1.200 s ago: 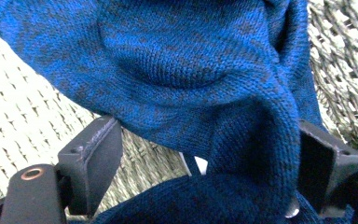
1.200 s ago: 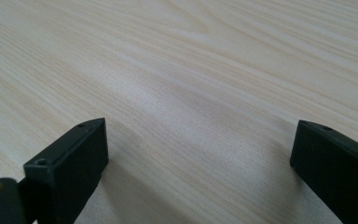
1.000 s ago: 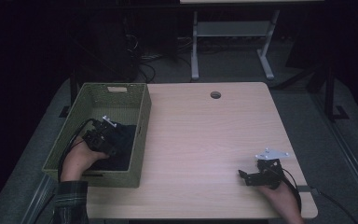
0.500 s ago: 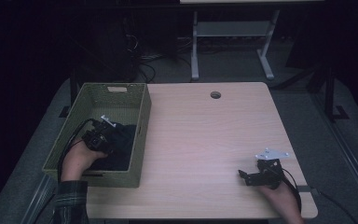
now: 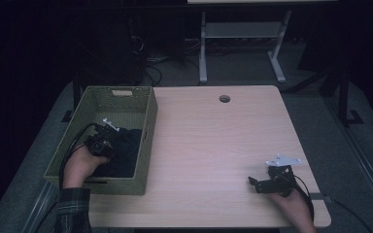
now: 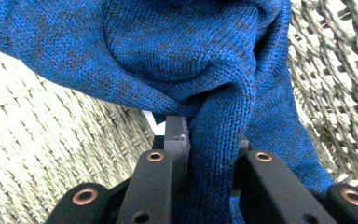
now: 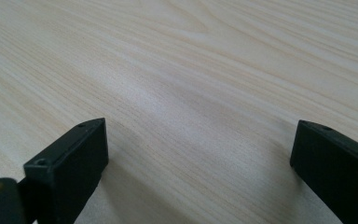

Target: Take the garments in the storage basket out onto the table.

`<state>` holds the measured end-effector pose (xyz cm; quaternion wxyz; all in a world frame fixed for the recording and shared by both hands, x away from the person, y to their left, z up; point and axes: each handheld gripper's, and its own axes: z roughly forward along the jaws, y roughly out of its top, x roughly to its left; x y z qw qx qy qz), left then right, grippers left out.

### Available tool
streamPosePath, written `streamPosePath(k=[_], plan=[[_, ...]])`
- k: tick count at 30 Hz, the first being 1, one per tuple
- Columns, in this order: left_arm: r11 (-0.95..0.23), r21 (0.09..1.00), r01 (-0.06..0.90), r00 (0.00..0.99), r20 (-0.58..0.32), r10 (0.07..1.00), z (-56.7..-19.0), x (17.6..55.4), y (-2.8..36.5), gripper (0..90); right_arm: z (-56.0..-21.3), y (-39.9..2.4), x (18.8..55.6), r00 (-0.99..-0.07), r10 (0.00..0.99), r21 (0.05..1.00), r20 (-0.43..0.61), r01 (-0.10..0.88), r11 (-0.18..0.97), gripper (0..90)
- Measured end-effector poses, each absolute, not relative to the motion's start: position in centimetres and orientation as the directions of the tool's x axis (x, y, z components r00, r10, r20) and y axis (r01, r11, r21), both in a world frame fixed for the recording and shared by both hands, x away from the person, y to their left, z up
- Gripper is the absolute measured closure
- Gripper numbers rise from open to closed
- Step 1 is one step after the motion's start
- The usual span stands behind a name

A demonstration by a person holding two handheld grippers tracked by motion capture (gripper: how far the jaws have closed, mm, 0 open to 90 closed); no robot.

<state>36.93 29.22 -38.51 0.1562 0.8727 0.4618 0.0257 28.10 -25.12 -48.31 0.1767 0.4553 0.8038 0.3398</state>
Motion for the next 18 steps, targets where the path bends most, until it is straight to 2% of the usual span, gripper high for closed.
streamPosePath(k=[18], plan=[[-0.517,0.352,0.780,0.579,-0.094,0.810,-35.5,36.8,29.6,77.7,-48.3,-25.1,28.1,-0.522,0.853,0.707,0.025,0.613,0.354,3.8]])
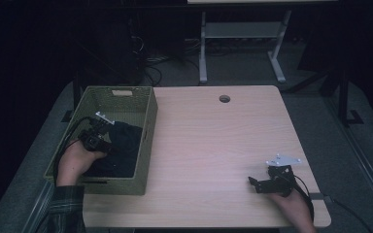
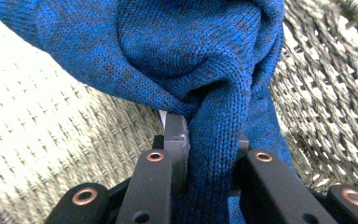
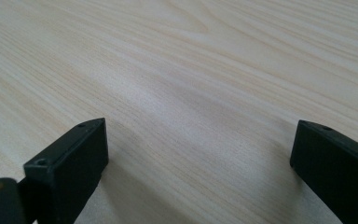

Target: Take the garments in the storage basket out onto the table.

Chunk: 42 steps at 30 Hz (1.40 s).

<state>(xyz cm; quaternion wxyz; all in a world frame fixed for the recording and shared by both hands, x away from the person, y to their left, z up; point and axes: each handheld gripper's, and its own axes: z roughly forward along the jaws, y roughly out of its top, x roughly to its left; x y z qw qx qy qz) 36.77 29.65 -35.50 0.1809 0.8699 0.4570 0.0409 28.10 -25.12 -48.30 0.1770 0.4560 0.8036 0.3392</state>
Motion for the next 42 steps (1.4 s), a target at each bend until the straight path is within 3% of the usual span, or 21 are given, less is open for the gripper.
streamPosePath(k=[42], plan=[[-0.515,0.427,0.743,0.566,0.011,0.825,-25.2,37.1,29.7,78.8,-48.3,-25.1,28.1,-0.520,0.854,0.706,0.028,0.615,0.351,3.8]])
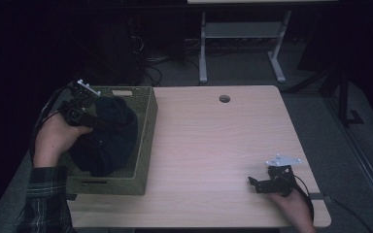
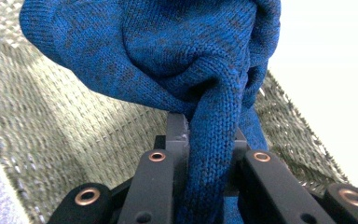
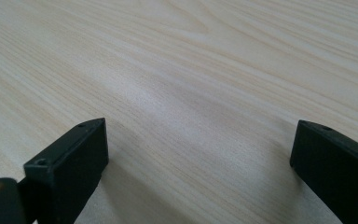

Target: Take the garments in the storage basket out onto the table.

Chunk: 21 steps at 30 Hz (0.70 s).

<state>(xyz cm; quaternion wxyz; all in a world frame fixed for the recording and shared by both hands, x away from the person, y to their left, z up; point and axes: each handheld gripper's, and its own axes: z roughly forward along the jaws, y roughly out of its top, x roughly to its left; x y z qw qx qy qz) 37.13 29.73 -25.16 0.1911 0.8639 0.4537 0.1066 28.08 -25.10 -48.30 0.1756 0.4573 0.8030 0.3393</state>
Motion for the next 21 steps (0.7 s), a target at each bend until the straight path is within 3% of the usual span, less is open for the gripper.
streamPosePath(k=[21], plan=[[-0.545,0.501,0.673,0.607,0.047,0.793,-19.0,36.6,28.3,79.2,-48.3,-25.1,28.1,-0.520,0.854,0.706,0.028,0.615,0.351,3.8]])
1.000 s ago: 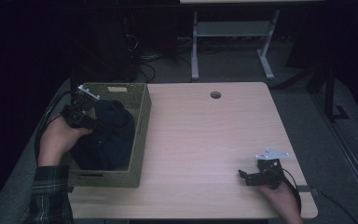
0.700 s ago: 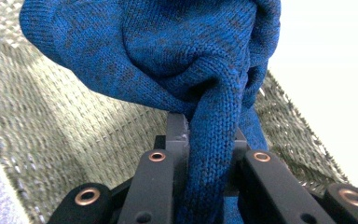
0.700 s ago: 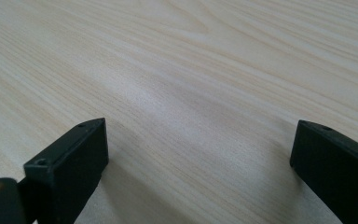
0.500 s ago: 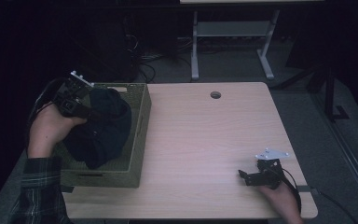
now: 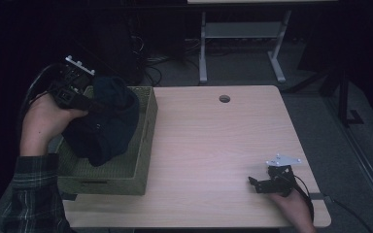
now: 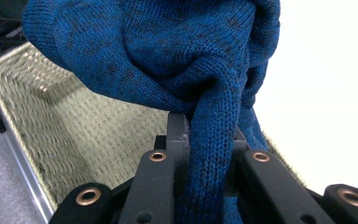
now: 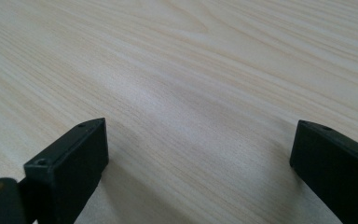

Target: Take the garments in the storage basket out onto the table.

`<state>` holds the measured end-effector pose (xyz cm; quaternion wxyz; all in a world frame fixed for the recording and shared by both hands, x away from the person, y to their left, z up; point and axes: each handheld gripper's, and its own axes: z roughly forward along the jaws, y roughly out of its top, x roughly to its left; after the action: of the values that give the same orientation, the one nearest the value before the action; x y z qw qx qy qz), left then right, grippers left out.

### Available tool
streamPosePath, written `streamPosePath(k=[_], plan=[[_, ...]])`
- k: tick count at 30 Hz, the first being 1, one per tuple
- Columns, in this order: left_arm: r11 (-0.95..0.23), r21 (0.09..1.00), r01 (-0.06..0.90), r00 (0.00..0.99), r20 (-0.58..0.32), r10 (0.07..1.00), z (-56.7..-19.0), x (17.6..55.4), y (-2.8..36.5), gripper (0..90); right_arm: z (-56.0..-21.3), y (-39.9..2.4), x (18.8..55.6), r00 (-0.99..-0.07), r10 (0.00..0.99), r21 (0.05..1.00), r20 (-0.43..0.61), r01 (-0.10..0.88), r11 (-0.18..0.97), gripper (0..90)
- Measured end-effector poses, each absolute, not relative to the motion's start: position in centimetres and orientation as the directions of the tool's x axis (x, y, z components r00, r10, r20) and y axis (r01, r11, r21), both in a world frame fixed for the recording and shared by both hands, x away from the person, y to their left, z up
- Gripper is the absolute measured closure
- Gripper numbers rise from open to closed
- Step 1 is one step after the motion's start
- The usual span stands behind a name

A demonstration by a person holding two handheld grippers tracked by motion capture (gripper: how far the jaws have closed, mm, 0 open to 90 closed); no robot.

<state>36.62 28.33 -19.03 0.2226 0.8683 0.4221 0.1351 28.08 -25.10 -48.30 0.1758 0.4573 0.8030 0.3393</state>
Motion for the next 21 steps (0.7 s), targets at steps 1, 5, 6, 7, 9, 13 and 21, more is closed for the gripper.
streamPosePath(k=[1,5,6,7,9,13,21], plan=[[-0.547,0.504,0.668,0.612,0.047,0.790,-18.8,36.6,28.1,79.3,-48.3,-25.1,28.1,-0.520,0.854,0.706,0.028,0.615,0.351,3.8],[-0.563,0.513,0.648,0.633,0.050,0.773,-18.2,36.6,27.2,79.2,-48.3,-25.1,28.1,-0.520,0.854,0.706,0.028,0.615,0.351,3.8],[-0.566,0.516,0.643,0.637,0.049,0.769,-18.1,36.6,26.9,79.2,-48.3,-25.1,28.1,-0.520,0.854,0.706,0.028,0.615,0.352,3.8],[-0.572,0.515,0.639,0.644,0.048,0.763,-18.0,36.7,26.7,79.2,-48.3,-25.1,28.1,-0.520,0.854,0.706,0.028,0.615,0.351,3.8],[-0.576,0.520,0.631,0.652,0.046,0.756,-18.0,36.8,26.2,79.2,-48.3,-25.1,28.1,-0.520,0.854,0.706,0.028,0.615,0.351,3.8],[-0.587,0.522,0.619,0.669,0.042,0.742,-17.8,37.0,25.2,79.3,-48.3,-25.1,28.1,-0.520,0.854,0.706,0.028,0.615,0.351,3.8],[-0.601,0.537,0.592,0.694,0.041,0.719,-17.6,37.3,23.0,79.3,-48.3,-25.1,28.1,-0.520,0.854,0.706,0.028,0.614,0.351,3.8]])
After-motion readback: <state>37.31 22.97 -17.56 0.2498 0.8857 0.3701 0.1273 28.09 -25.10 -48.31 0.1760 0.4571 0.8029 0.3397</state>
